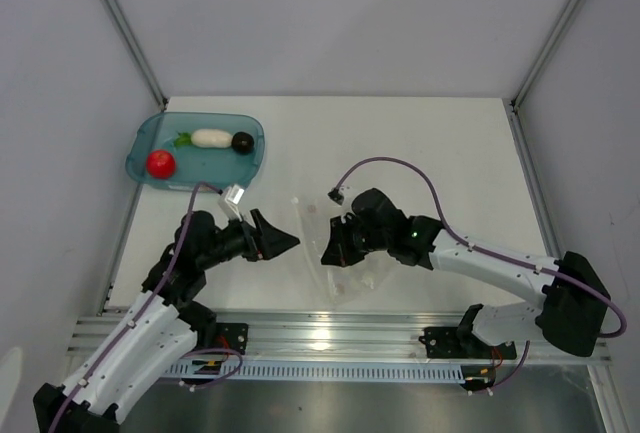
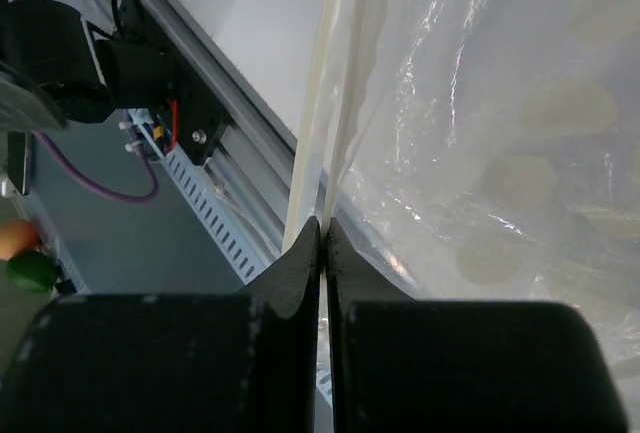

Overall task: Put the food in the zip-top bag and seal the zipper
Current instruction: Pick up the zipper food storage bag at the center of the board, then pick up the fake fruit from the bin.

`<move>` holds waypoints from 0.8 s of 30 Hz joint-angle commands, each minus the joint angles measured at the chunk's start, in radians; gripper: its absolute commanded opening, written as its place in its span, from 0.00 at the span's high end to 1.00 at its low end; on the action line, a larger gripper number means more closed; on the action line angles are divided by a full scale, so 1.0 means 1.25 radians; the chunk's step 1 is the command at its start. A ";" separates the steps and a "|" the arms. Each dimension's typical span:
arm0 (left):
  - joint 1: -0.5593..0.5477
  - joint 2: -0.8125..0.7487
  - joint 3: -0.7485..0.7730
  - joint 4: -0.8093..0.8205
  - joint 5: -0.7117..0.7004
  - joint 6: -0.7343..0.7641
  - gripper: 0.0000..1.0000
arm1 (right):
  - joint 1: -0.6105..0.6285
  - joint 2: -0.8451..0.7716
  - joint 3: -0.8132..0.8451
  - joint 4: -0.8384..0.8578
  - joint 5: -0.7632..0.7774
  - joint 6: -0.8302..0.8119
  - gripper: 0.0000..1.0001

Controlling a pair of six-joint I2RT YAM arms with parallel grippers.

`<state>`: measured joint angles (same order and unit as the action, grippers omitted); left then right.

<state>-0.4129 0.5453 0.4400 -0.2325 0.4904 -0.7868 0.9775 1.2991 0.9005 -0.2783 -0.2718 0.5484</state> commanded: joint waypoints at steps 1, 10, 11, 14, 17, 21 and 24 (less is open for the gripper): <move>-0.065 0.023 -0.008 0.060 -0.056 -0.030 0.15 | -0.002 -0.044 0.002 0.054 -0.035 0.012 1.00; -0.081 0.014 0.097 -0.066 -0.230 0.038 0.07 | -0.041 -0.042 0.044 -0.007 0.070 0.039 1.00; -0.080 0.020 0.118 -0.086 -0.257 0.066 0.02 | -0.043 -0.036 0.049 -0.012 0.074 0.034 1.00; -0.075 0.081 0.227 -0.145 -0.344 0.122 0.00 | -0.054 -0.021 0.074 -0.033 0.080 0.007 1.00; -0.042 0.166 0.322 -0.180 -0.389 0.142 0.01 | -0.076 -0.011 0.107 -0.069 0.071 -0.030 1.00; 0.081 0.273 0.399 -0.190 -0.373 0.137 0.01 | -0.116 -0.010 0.158 -0.123 0.036 -0.067 1.00; 0.152 0.360 0.453 -0.198 -0.344 0.126 0.00 | -0.147 -0.002 0.179 -0.147 -0.030 -0.072 1.00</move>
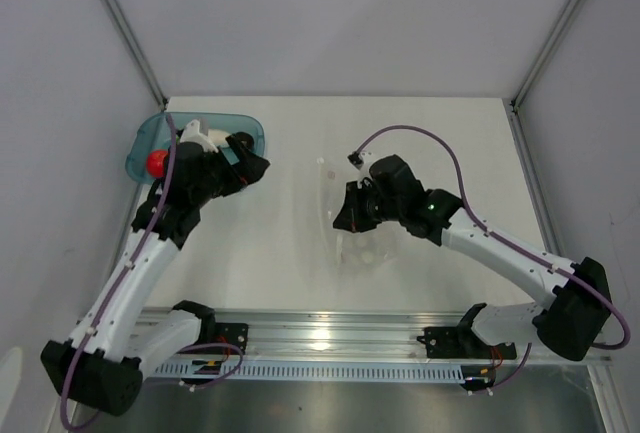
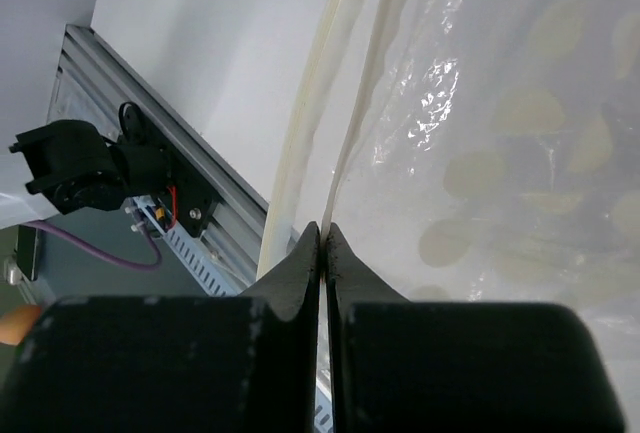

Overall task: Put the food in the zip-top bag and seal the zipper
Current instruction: Pick up the fake fruit from the bin.

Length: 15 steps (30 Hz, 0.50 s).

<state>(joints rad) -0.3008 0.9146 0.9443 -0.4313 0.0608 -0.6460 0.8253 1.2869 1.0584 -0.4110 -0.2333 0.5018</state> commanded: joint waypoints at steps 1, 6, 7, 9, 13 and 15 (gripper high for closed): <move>0.076 0.087 0.059 -0.044 -0.001 0.006 0.00 | -0.033 0.014 0.076 -0.056 -0.070 -0.039 1.00; 0.137 0.197 0.127 -0.055 -0.013 -0.076 0.01 | -0.110 0.059 0.150 -0.161 -0.169 -0.013 1.00; 0.140 0.207 0.127 -0.043 -0.019 -0.088 0.00 | -0.117 0.071 0.159 -0.177 -0.175 -0.009 1.00; 0.146 0.244 0.137 -0.034 -0.042 -0.129 0.01 | -0.135 0.090 0.194 -0.229 -0.193 -0.008 1.00; 0.156 0.349 0.193 -0.060 -0.074 -0.178 0.01 | -0.159 0.125 0.218 -0.304 -0.184 -0.030 1.00; 0.177 0.440 0.263 -0.077 -0.055 -0.184 0.00 | -0.184 0.133 0.217 -0.309 -0.186 -0.033 1.00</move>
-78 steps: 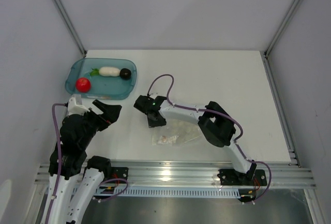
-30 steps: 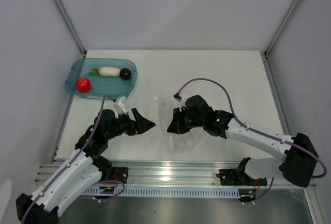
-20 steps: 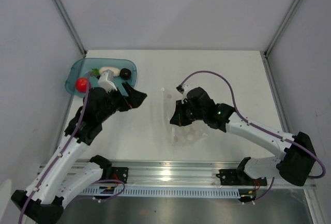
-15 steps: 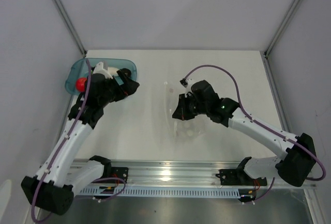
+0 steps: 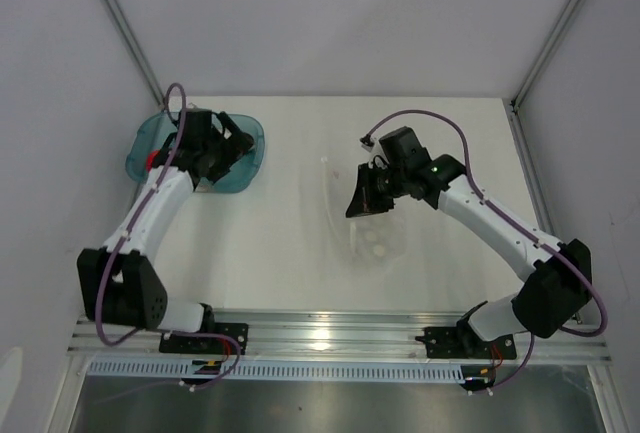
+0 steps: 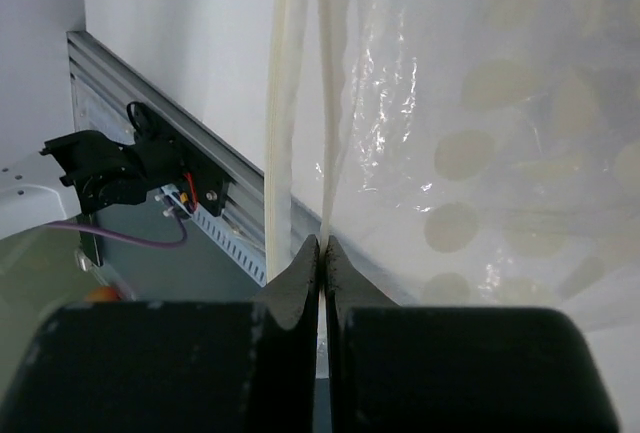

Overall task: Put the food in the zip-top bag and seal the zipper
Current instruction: Pick up the fake fruit from the bin.

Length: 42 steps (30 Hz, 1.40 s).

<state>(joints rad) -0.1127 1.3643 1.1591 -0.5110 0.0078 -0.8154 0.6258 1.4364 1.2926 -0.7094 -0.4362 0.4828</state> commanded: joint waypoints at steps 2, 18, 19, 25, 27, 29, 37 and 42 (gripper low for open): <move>0.040 0.148 0.167 -0.063 0.013 -0.051 0.01 | -0.044 0.033 0.043 -0.080 -0.029 -0.012 1.00; 0.126 0.392 0.231 0.099 0.044 -0.136 0.09 | -0.105 0.171 0.180 -0.107 -0.025 0.029 1.00; 0.133 0.401 0.230 0.101 0.045 -0.137 0.09 | -0.105 0.169 0.178 -0.106 -0.027 0.023 1.00; 0.147 0.414 0.220 0.129 0.048 -0.166 0.11 | -0.110 0.146 0.141 -0.086 -0.025 -0.025 1.00; 0.149 0.430 0.233 0.120 0.067 -0.181 0.11 | -0.113 0.145 0.128 -0.079 -0.024 -0.024 1.00; 0.149 0.447 0.243 0.106 0.069 -0.185 0.11 | -0.113 0.144 0.127 -0.088 -0.034 -0.027 1.00; 0.149 0.472 0.242 0.120 0.075 -0.250 0.12 | -0.117 0.114 0.096 -0.091 -0.038 -0.049 1.00; 0.148 0.488 0.245 0.162 0.072 -0.270 0.14 | -0.114 0.114 0.095 -0.098 -0.038 -0.061 1.00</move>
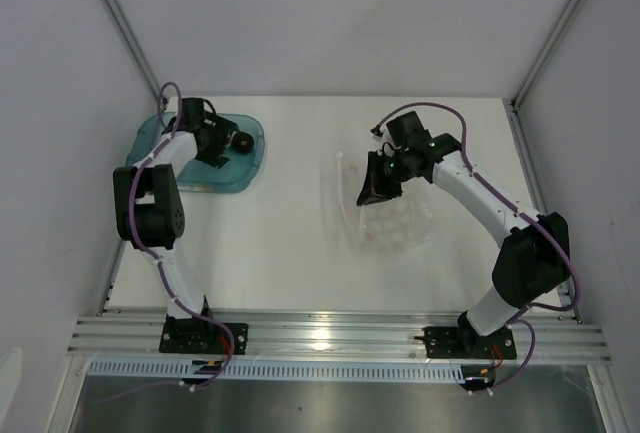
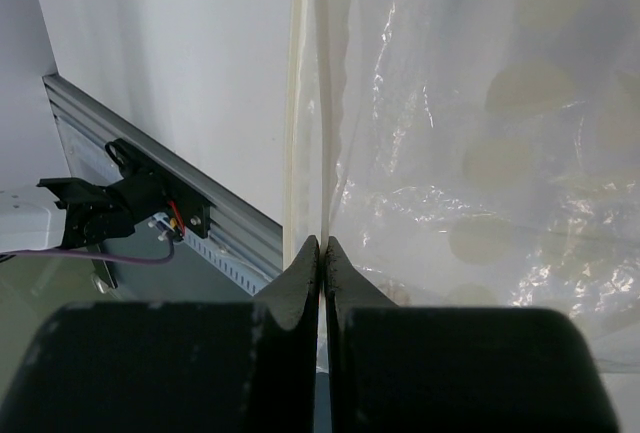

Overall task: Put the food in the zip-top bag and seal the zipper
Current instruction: Pick up the fake fruit from the bin.

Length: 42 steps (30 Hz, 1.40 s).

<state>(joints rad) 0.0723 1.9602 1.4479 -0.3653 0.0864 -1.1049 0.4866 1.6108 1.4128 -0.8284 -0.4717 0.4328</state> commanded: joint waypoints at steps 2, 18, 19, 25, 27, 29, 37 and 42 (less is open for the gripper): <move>0.001 0.031 0.032 0.050 0.014 -0.051 0.15 | -0.008 -0.020 0.001 -0.016 -0.007 -0.032 1.00; -0.008 0.093 0.049 0.127 0.016 -0.086 0.19 | -0.017 -0.011 -0.006 -0.029 0.003 -0.044 1.00; -0.009 0.095 0.047 0.128 0.016 -0.086 0.19 | -0.019 -0.010 -0.006 -0.029 0.002 -0.044 1.00; -0.011 0.106 0.041 0.133 0.009 -0.088 0.19 | -0.019 -0.014 -0.015 -0.022 0.006 -0.038 1.00; -0.012 0.109 0.043 0.141 0.014 -0.090 0.20 | -0.019 -0.017 -0.021 -0.018 0.008 -0.038 1.00; -0.015 0.116 0.047 0.149 0.017 -0.095 0.21 | -0.017 -0.021 -0.028 -0.015 0.009 -0.035 1.00; -0.026 0.139 0.068 0.155 0.017 -0.114 0.26 | -0.017 -0.037 -0.043 -0.010 0.017 -0.027 1.00; -0.033 0.150 0.088 0.134 0.008 -0.105 0.33 | -0.019 -0.050 -0.059 -0.005 0.021 -0.020 1.00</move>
<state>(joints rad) 0.0414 2.1376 1.5070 -0.2016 0.0998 -1.2301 0.4671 1.5993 1.3460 -0.8509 -0.4557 0.3931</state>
